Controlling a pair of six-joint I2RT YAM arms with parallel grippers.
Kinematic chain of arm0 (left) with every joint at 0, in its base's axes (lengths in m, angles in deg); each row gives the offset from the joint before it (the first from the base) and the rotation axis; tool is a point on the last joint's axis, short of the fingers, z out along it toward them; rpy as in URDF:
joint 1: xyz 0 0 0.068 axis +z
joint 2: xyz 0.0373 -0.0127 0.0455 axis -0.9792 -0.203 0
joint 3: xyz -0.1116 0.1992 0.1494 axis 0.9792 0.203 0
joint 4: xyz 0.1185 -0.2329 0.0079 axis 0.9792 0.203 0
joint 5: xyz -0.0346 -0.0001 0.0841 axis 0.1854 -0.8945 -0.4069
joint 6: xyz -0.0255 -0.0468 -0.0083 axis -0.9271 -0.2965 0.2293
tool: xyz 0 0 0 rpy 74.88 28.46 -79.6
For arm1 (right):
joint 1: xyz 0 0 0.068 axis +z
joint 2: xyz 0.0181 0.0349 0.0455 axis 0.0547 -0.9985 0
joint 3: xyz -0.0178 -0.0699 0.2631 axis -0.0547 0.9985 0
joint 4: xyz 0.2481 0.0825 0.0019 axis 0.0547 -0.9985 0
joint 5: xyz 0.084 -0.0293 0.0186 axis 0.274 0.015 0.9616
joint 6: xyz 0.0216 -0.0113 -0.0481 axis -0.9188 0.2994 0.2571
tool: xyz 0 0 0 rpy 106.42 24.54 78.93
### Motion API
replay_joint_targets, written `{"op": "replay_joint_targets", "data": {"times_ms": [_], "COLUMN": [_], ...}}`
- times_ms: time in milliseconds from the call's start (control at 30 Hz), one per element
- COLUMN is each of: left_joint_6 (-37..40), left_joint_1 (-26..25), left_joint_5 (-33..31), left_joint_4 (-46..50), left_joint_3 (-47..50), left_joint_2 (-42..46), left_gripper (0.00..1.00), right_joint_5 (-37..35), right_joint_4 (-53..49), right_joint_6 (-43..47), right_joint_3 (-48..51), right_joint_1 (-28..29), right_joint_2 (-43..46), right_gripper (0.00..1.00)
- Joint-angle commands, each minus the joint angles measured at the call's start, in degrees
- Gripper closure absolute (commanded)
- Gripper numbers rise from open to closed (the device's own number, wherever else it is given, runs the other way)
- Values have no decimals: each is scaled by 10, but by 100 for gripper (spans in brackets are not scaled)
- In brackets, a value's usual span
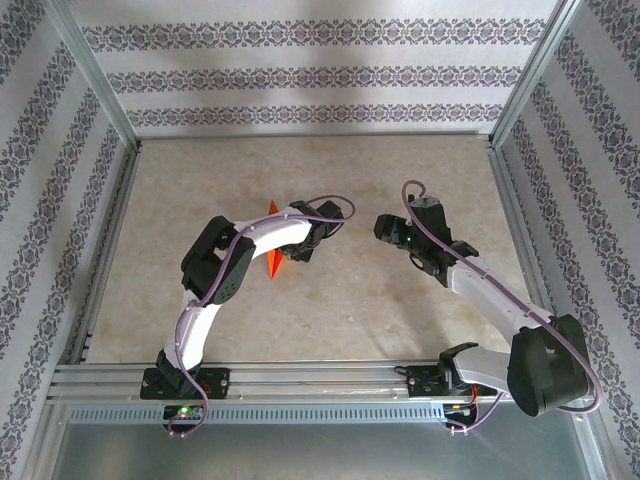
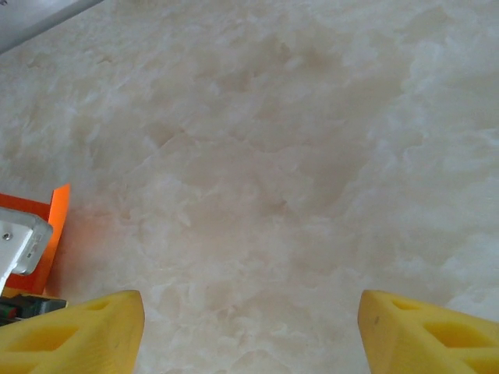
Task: Fold a paper plane with a square sheet of paper (pick it up from the middle)
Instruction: Turn over the paper at the center of the table.
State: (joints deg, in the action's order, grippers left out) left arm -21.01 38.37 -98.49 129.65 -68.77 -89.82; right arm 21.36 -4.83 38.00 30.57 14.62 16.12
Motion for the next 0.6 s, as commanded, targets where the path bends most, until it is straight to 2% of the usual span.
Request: {"op": "replay_joint_targets", "data": {"times_ms": [0,133,233,367,500,567], "left_joint_6": [-38,-67,-85,-97,-92,-89], "left_joint_1": [-28,-39,-44,-46,-50,-54], "left_joint_5": [103,182,218,230,229,229], "left_joint_4": [-7,-42,-71,-94,-79,-79], "left_joint_3": [-5,9,25,43,33,27], "left_joint_2": [33,59,84,89,72,70], "left_gripper": [66,62,60,58,59,62], "right_joint_5": [6,7,9,18,27,28], "right_joint_4": [13,17,21,30,29,30], "right_joint_6": [-21,-31,-40,-50,-53,-55], "right_joint_3": [10,14,20,30,32,35], "right_joint_1": [-8,-14,-21,-31,-35,-37], "right_joint_2": [-1,0,4,10,12,15], "right_gripper": [27,27,27,27,27,27]}}
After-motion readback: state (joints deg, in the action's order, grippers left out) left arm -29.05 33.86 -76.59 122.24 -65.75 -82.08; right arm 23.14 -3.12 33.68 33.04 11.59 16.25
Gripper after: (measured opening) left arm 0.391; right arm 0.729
